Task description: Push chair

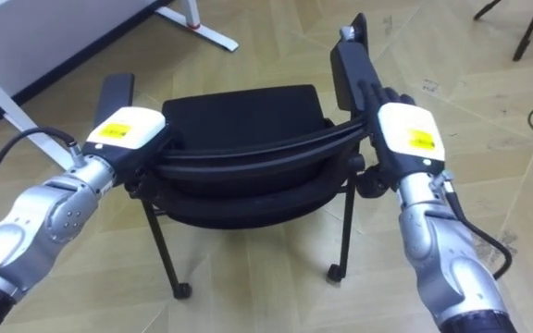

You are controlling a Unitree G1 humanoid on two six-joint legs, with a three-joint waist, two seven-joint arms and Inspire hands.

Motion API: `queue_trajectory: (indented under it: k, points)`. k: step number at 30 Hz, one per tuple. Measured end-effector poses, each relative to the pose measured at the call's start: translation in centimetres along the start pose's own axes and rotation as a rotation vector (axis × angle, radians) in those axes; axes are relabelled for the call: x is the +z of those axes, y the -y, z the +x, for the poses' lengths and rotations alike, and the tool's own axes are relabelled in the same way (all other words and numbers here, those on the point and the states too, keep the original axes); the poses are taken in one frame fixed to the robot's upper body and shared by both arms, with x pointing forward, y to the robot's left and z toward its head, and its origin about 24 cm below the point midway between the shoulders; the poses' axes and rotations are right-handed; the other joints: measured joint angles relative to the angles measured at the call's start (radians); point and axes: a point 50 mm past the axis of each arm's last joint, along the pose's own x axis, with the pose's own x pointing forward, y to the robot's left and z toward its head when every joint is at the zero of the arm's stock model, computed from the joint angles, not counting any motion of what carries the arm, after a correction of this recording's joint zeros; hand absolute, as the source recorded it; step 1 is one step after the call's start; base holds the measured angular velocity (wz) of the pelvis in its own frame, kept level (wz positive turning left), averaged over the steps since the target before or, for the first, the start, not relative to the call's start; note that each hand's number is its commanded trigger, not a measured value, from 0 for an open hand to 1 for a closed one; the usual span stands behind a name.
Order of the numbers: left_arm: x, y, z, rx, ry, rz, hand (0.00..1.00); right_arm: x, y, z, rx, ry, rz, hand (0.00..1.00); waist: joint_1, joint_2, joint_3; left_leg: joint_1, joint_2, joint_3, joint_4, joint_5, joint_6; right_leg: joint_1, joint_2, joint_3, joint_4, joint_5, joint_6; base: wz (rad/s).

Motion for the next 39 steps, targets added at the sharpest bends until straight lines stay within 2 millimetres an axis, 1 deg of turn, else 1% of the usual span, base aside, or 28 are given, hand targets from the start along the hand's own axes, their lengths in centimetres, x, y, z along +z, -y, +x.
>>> queue_trajectory:
  k: [11, 17, 20, 21, 22, 25, 28, 33, 39]
  points:
    - [0.0, 0.0, 0.0, 0.000, 0.002, 0.000, 1.00, 0.1, 0.1, 0.0, 0.003, 0.005, -0.010, 0.00, 0.008, 0.000, -0.0003, 0.000, 0.000, 0.000, -0.001, 0.000, 0.000, -0.001, 0.000, 0.000, 0.000, 0.000, 0.000, 0.00]
    - [0.1, -0.2, 0.5, -0.008, 0.015, 0.010, 1.00, 0.8, 0.2, 0.4, 0.012, 0.033, -0.027, 0.00, 0.019, -0.002, -0.0008, 0.002, 0.000, 0.001, -0.001, 0.000, 0.000, 0.000, 0.000, 0.000, 0.000, 0.000, 0.000, 0.00]
    - [0.1, -0.3, 0.8, -0.014, 0.019, 0.019, 1.00, 2.1, 0.4, 1.0, 0.026, 0.093, -0.052, 0.00, 0.021, -0.008, -0.0005, 0.002, 0.000, 0.000, -0.002, 0.000, 0.000, 0.000, 0.000, 0.000, 0.001, 0.000, 0.000, 0.00]
    - [0.1, -0.3, 0.8, -0.012, 0.020, 0.021, 1.00, 2.8, 0.4, 1.2, 0.031, 0.124, -0.057, 0.00, 0.021, -0.013, 0.0004, 0.001, 0.000, 0.000, -0.003, 0.000, 0.000, -0.001, 0.000, -0.001, 0.001, 0.000, 0.000, 0.03]
    - [0.2, -0.3, 0.9, -0.009, 0.023, 0.022, 1.00, 3.5, 0.5, 1.2, 0.029, 0.156, -0.058, 0.00, 0.020, -0.019, 0.0004, 0.000, 0.000, -0.001, -0.003, 0.000, 0.000, -0.001, 0.000, -0.003, 0.001, 0.000, 0.000, 0.04]
    - [0.3, -0.6, 1.0, -0.004, 0.034, 0.027, 1.00, 4.5, 0.7, 1.1, 0.022, 0.209, -0.055, 0.00, 0.023, -0.030, 0.0004, -0.004, 0.000, -0.006, -0.001, 0.000, 0.000, -0.001, 0.000, -0.007, 0.001, 0.000, 0.000, 0.06]
    - [0.7, -0.7, 1.2, -0.005, 0.055, 0.041, 1.00, 6.0, 0.8, 0.9, 0.025, 0.273, -0.091, 0.00, 0.040, -0.032, 0.0004, -0.005, 0.000, -0.011, 0.000, 0.000, 0.000, 0.000, 0.000, -0.011, 0.000, 0.000, 0.000, 0.03]
    - [1.4, -1.0, 1.5, -0.005, 0.084, 0.059, 1.00, 6.9, 0.8, 0.7, 0.029, 0.325, -0.126, 0.00, 0.049, -0.032, 0.0004, -0.014, 0.001, -0.024, 0.001, 0.000, 0.000, 0.002, -0.001, -0.027, -0.001, 0.000, 0.000, 0.10]
    - [1.6, -1.1, 1.6, -0.002, 0.098, 0.062, 1.00, 7.3, 0.7, 0.7, 0.050, 0.354, -0.150, 0.00, 0.057, -0.030, 0.0018, -0.016, 0.001, -0.026, 0.002, 0.000, 0.000, 0.001, -0.001, -0.027, -0.001, 0.000, 0.000, 0.01]
